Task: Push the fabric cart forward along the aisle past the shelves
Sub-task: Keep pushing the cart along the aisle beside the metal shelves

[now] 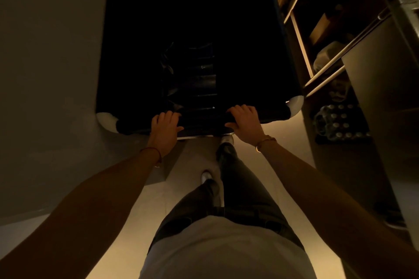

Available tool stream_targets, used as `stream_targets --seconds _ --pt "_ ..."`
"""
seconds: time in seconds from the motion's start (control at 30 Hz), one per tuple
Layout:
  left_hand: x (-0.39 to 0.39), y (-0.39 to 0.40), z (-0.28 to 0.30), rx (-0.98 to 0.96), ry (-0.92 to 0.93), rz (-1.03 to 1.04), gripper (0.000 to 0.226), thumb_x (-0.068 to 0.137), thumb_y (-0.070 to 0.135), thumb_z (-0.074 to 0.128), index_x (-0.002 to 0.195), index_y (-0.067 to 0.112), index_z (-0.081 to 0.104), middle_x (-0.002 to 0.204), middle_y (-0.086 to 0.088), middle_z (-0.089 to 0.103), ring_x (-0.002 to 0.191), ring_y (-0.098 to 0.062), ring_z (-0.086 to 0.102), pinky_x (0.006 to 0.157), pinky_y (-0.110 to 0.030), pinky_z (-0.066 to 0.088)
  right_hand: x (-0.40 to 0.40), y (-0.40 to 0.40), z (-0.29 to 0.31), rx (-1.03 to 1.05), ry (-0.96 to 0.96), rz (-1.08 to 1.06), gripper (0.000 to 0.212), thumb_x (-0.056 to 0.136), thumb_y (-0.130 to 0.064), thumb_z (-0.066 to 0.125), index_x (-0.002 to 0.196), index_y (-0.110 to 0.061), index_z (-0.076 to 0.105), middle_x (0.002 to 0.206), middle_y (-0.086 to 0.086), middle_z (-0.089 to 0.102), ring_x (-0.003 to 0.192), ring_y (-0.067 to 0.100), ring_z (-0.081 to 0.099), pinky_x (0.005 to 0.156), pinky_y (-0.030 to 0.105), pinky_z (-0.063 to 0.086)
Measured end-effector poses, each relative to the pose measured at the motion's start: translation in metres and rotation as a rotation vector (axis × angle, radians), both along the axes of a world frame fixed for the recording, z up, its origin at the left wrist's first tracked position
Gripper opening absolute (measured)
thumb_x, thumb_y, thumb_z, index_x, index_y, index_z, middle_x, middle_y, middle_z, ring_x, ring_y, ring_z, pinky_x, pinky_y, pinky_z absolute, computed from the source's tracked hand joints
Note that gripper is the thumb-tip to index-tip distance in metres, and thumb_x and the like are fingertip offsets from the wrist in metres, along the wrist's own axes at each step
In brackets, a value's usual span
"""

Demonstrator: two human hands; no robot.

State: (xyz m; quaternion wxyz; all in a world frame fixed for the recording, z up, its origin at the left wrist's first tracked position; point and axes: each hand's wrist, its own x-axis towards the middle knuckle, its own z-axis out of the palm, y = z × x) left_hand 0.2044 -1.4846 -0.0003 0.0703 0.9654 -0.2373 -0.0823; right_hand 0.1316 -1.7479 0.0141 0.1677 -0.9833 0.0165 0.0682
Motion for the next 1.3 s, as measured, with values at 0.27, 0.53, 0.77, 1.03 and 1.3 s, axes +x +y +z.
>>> stream_targets --seconds 0.27,0.53,0.77,1.03,1.3 --pt "-0.002 -0.003 0.004 -0.02 0.025 0.016 0.034 0.091 0.023 0.054 0.122 0.01 0.049 0.11 -0.016 0.055 0.102 -0.035 0.049 0.095 -0.045 0.033 0.002 0.0 0.003 -0.006 0.016 0.004 0.041 0.091 -0.032 0.057 0.125 -0.011 0.051 0.123 0.014 0.058 0.117 0.033 0.049 0.108 0.044 0.028" --pt "0.002 -0.007 0.006 -0.002 0.03 0.026 0.033 0.093 0.024 0.051 0.123 0.01 0.047 0.113 -0.016 0.054 0.104 -0.034 0.047 0.097 -0.044 0.032 0.009 -0.003 0.004 -0.004 0.029 -0.006 0.04 0.09 -0.031 0.059 0.124 -0.011 0.051 0.122 0.014 0.058 0.117 0.032 0.048 0.107 0.043 0.026" --pt "0.004 -0.008 0.007 -0.014 0.035 0.029 0.033 0.092 0.025 0.051 0.122 0.009 0.048 0.112 -0.017 0.055 0.104 -0.034 0.048 0.096 -0.045 0.032 0.012 -0.003 0.004 -0.006 0.031 -0.001 0.04 0.09 -0.031 0.059 0.124 -0.012 0.051 0.121 0.013 0.058 0.116 0.032 0.049 0.106 0.043 0.027" --pt "0.006 -0.007 0.009 -0.043 0.037 0.016 0.034 0.091 0.026 0.053 0.12 0.008 0.049 0.111 -0.017 0.056 0.102 -0.035 0.05 0.097 -0.046 0.034 0.014 -0.004 0.005 0.004 0.051 -0.001 0.04 0.091 -0.032 0.057 0.125 -0.012 0.051 0.123 0.014 0.058 0.118 0.033 0.048 0.109 0.045 0.026" --pt "0.002 -0.01 0.03 -0.207 0.114 0.037 0.06 0.09 0.024 0.055 0.143 0.009 0.029 0.145 -0.017 0.041 0.14 -0.03 0.03 0.12 -0.051 0.001 0.014 -0.004 0.016 0.081 0.045 -0.009 0.054 0.089 -0.035 0.059 0.136 -0.014 0.043 0.137 0.015 0.051 0.133 0.033 0.039 0.117 0.046 0.017"
